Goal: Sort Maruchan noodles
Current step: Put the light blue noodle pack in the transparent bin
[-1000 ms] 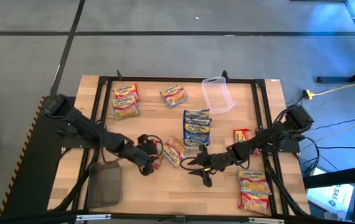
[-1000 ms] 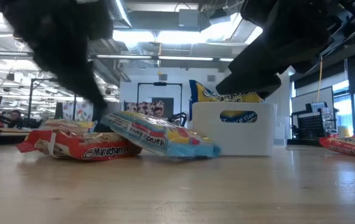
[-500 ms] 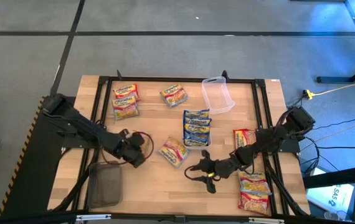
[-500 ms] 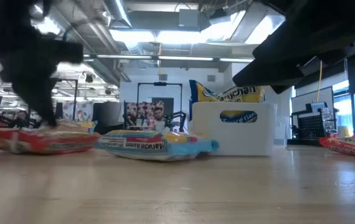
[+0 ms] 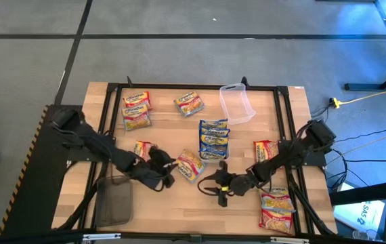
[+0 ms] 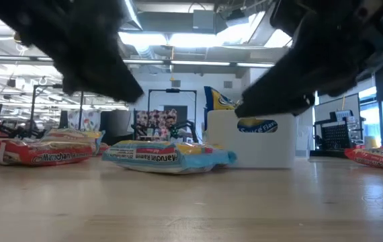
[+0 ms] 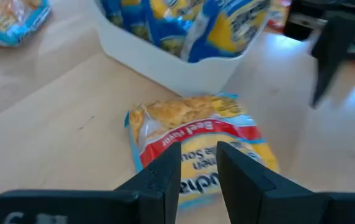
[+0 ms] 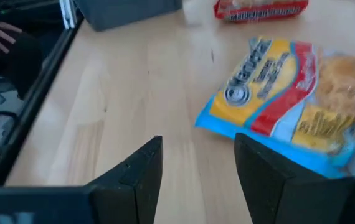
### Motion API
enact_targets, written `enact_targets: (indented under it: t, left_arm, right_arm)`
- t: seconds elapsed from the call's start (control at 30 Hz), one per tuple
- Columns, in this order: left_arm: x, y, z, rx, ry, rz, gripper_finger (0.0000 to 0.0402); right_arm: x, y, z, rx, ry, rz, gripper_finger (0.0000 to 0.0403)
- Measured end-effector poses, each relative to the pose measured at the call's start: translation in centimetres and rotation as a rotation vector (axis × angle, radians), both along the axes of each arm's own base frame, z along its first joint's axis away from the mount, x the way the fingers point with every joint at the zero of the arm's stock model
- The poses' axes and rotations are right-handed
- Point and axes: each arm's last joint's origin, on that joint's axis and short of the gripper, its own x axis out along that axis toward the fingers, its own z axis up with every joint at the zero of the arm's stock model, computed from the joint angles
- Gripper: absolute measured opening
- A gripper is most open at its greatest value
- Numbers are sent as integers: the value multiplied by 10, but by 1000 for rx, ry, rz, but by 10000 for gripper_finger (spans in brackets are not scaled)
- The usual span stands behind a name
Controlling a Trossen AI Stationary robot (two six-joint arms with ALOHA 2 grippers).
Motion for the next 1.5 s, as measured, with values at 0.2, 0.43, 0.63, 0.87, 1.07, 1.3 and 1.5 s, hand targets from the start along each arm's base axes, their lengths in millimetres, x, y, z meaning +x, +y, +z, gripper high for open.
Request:
enact_targets:
  t: [0.2,0.43,0.63,0.87,1.07,1.3,1.5]
  left_arm:
    - [21,2,-35,-29,11,12,96]
    - [24,-10,-57,-10,111,-163,96]
    - [15,-33,-51,67,132,-413,96]
    - [-1,-50,-16,-3,33,-496,96]
    - [-23,-68,-12,-384,51,-367,96]
    - [-24,-75,-54,-334,112,-237,96]
    - [-7,-50,-65,-152,9,-13,96]
  right_arm:
    - [9,3,-4,-50,-8,-33,172]
    - [18,6,5,-96,-41,-7,172]
    - [27,12,17,-72,-79,36,172]
    - [22,10,7,-87,36,18,172]
    - [23,14,-12,-27,103,70,172]
    - [29,19,-30,18,102,96,172]
    - [34,41,-34,79,124,222,172]
